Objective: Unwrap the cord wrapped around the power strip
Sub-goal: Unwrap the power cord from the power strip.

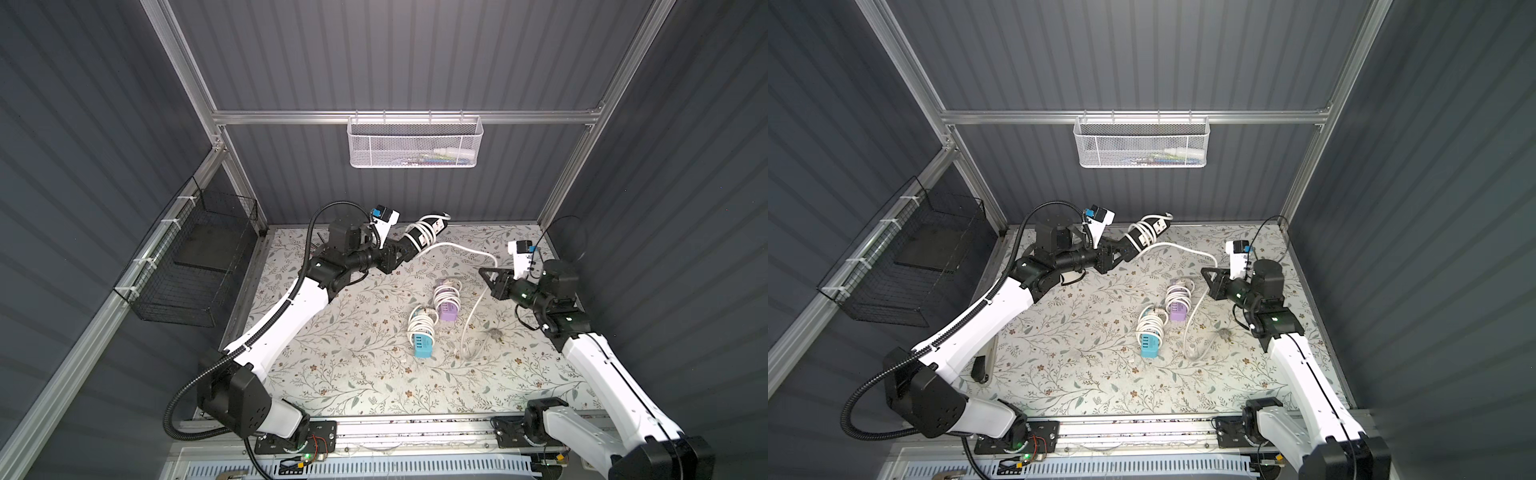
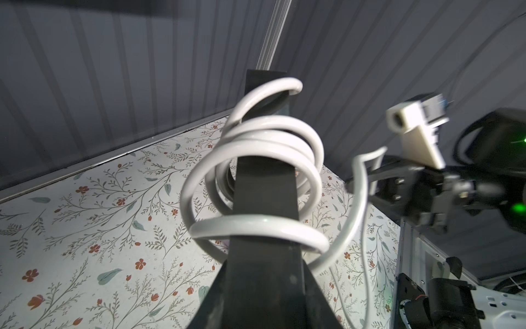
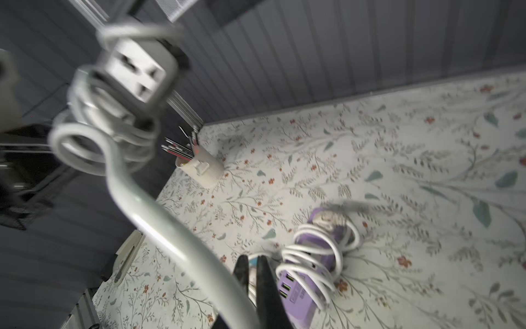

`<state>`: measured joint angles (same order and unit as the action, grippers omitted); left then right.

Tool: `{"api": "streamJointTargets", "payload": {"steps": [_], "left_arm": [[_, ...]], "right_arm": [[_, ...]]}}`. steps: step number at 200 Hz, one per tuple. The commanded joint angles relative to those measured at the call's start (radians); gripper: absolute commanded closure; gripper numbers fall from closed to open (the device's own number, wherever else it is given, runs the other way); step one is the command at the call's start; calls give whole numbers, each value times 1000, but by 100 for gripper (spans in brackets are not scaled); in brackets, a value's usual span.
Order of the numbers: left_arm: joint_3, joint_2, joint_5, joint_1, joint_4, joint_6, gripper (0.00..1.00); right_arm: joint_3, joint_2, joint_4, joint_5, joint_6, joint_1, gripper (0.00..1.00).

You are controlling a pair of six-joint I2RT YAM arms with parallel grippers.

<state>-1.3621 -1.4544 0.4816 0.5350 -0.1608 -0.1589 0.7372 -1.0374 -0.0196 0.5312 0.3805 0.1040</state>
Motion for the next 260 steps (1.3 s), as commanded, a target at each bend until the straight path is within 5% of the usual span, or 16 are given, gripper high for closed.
{"api": "streamJointTargets", "payload": {"steps": [1,57,93,173,212,260], "left_arm": [[-31,51,112,-3,97,-26,100],[12,60,321,5,208,-112,100],[-13,8,361,44,125,-67,100],[-91,-155,161,55,-65,20,100],[-77,-141,-12,23,-65,18,100],[7,-30,-85,-28,62,-32,100]], "right_arm": [[-33,-117,59,-36,40,-4,100],[106,-437,181,-44,67,-7,100],[301,-528,143,-16,76,-43,100],[607,-326,-90,39,64,-156,100],[529,-142,-172,37,66,-237,100],[286,6,-199,3,100,-324,100]]}}
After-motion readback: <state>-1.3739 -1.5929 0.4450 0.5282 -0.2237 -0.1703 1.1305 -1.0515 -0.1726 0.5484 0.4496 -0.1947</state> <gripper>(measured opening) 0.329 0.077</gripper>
